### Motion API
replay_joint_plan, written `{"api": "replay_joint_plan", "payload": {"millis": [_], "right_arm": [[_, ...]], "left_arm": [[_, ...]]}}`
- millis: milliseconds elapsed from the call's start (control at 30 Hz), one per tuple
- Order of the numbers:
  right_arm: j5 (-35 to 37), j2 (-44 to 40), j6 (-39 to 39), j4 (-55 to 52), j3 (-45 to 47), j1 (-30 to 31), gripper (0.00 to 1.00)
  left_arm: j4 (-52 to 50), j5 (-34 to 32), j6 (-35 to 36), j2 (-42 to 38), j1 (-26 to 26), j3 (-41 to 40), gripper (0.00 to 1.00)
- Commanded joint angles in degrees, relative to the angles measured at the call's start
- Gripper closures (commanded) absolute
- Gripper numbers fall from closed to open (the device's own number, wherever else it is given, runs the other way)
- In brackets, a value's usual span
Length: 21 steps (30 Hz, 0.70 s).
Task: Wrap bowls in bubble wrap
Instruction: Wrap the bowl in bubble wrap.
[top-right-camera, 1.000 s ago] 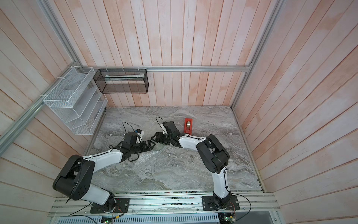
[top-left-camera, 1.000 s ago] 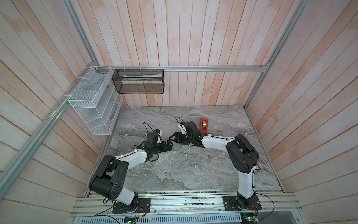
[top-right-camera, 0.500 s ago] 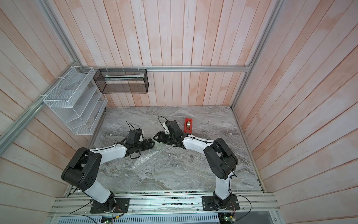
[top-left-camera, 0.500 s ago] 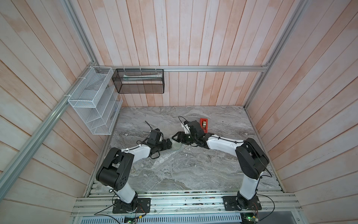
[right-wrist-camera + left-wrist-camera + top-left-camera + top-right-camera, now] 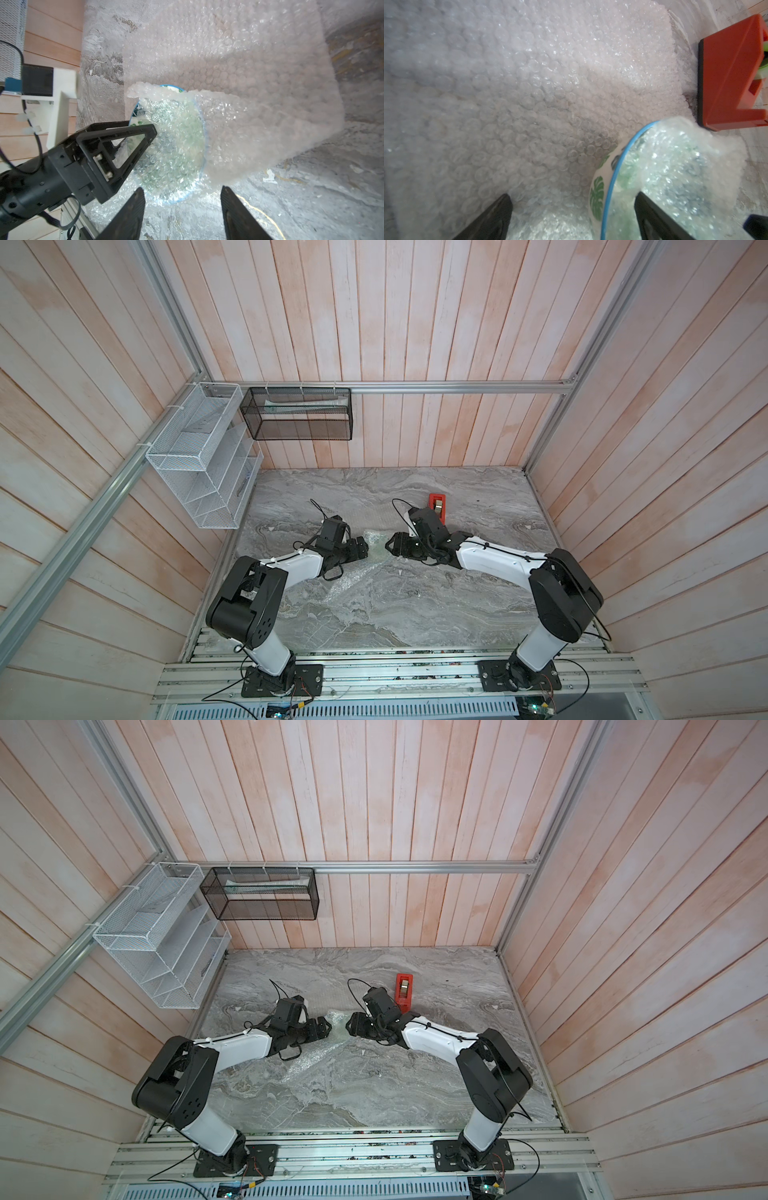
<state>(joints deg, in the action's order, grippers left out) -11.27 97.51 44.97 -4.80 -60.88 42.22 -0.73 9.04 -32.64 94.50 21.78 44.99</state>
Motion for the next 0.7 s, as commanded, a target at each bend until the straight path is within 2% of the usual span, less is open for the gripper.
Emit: {"api": "replay_joint_plan", "payload": {"millis": [0,400,667], "right_arm": [[-0.38,2.60,0.46,0.24,0.59,0.50,0.40],[2.95,12.26,-2.89,-4.70,-9.25,1.65,0.42],[4.75,18.07,-5.53,-10.41,-16.49,2.73,0.49]], "left_arm": [[-1.93,-1.30,-0.54,-0.84,-0.07,-1.13,0.06],[-0.99,-0.52,-1.03,-0.99,-0.07,-2.23,0.10],[-1.05,-0.60,-0.85,-2.09,-0.06,-2.39,0.12]]}}
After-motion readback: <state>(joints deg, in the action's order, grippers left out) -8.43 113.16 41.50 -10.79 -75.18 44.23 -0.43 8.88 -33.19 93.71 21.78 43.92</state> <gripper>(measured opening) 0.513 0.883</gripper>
